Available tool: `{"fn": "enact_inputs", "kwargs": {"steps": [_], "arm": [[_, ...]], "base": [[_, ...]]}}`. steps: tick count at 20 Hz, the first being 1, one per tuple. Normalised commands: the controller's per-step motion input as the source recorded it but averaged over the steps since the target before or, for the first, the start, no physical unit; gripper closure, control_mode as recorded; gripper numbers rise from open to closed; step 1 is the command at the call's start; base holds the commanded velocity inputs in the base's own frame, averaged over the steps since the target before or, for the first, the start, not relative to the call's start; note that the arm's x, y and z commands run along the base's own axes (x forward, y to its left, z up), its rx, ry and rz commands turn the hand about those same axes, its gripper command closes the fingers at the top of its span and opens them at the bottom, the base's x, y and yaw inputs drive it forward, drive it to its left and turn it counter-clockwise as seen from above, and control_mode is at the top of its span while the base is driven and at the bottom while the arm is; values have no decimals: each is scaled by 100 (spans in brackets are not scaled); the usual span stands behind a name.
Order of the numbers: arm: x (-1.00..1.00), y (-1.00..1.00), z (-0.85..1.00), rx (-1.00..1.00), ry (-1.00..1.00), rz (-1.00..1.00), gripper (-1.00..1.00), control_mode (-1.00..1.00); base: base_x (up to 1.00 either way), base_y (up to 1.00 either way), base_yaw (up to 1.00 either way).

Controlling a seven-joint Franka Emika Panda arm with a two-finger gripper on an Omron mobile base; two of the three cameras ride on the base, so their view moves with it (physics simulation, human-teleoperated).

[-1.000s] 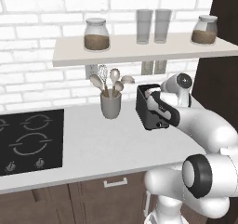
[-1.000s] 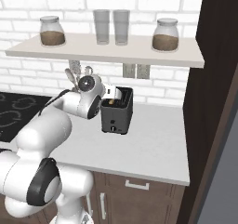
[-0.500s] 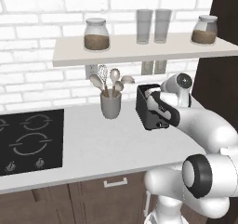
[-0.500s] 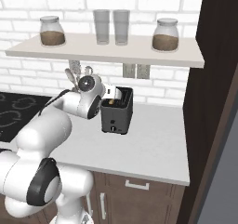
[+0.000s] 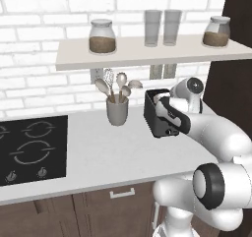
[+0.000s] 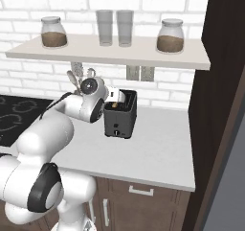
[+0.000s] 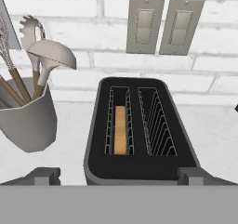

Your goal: Start the toaster. Once the lever pops up, take the bread to the plate on the dining counter.

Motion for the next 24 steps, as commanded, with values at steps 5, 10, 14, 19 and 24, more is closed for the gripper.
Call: {"fn": "enact_inputs", "kwargs": {"steps": [5, 10, 14, 19, 24], "arm": [[0, 0, 0, 0, 0, 0, -100, -100], [0, 0, 0, 0, 0, 0, -100, -100], [0, 0, 0, 0, 0, 0, -100, -100], [0, 0, 0, 0, 0, 0, -100, -100], [0, 0, 0, 0, 0, 0, -100, -100]], "base": [[0, 0, 0], [0, 0, 0], [0, 0, 0], [0, 0, 0], [0, 0, 0]]}}
